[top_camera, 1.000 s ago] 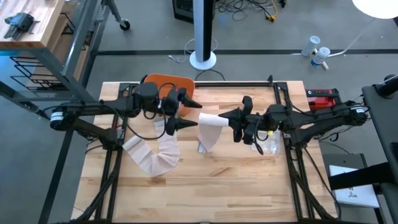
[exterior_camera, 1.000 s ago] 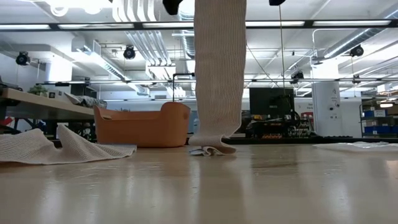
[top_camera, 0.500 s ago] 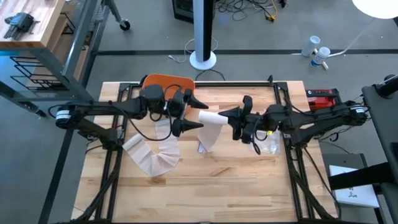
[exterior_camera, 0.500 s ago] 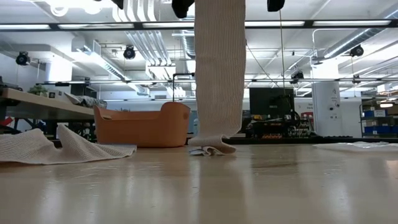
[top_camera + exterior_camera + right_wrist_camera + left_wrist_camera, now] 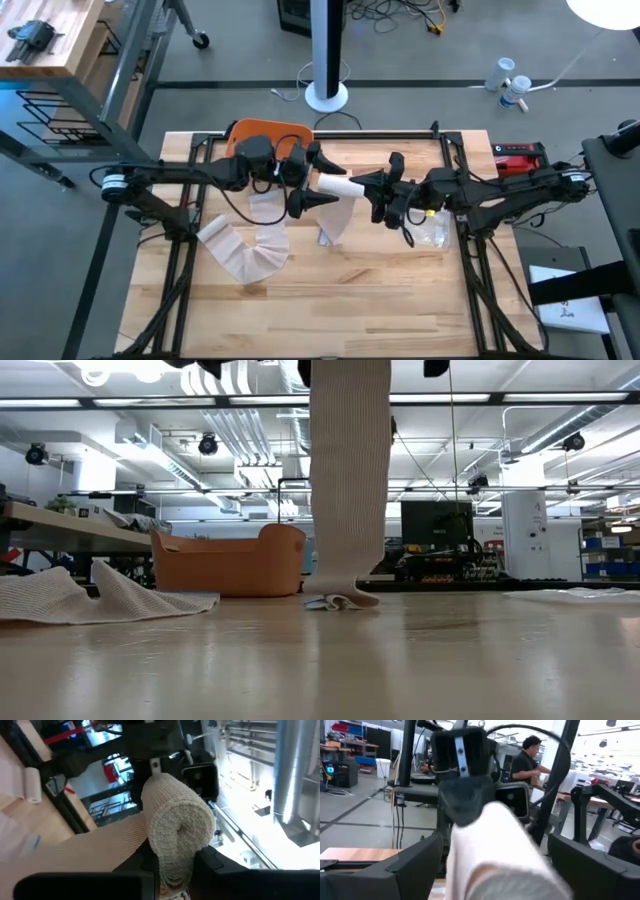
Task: Roll bandage
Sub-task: Roll the right white bandage
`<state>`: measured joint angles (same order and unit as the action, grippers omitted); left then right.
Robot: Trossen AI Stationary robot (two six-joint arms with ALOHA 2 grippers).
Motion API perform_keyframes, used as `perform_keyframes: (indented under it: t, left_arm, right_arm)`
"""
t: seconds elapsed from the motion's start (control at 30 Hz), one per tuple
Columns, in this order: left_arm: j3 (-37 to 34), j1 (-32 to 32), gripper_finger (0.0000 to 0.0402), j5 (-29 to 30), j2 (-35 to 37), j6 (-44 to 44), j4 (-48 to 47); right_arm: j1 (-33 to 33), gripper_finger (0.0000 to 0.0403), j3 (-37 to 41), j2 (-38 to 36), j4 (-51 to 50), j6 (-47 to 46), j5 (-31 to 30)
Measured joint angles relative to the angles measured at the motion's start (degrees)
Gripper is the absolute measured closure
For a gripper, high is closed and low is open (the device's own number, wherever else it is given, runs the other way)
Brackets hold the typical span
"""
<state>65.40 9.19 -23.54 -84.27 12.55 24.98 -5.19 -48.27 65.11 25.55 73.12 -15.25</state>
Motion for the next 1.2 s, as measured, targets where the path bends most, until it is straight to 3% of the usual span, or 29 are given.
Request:
perform_keyframes:
  t: [0.33,0.7,0.83,1.0,1.2]
  left_arm:
    - [1.51,0.09,0.0127,-1.09,-1.31,0.18,-1.01]
    - [1.43,1.01,0.0311,-1.19,-0.73,-2.32,-4.48]
    - [1.33,1.48,0.0313,-1.23,1.08,-4.59,-7.13]
    - [1.75,1.51,0.0294,-1.52,4.59,-10.84,-11.20]
    - [1.56,1.44,0.0289,-1.51,6.60,-21.21,-17.15]
  right_arm:
    - [-0.02,0.0341,-0.06,1.42,0.22,-0.04,-1.81]
    - [-0.37,0.0333,-0.06,1.58,0.33,-4.18,-2.95]
    - [-0.87,0.0297,-0.06,1.52,-0.62,-17.58,-3.16]
    - [-2.72,0.0219,-0.11,0.69,-2.75,-33.96,-2.92]
    - [-6.44,0.0123,-0.09,-0.74,1.08,-42.67,-2.70]
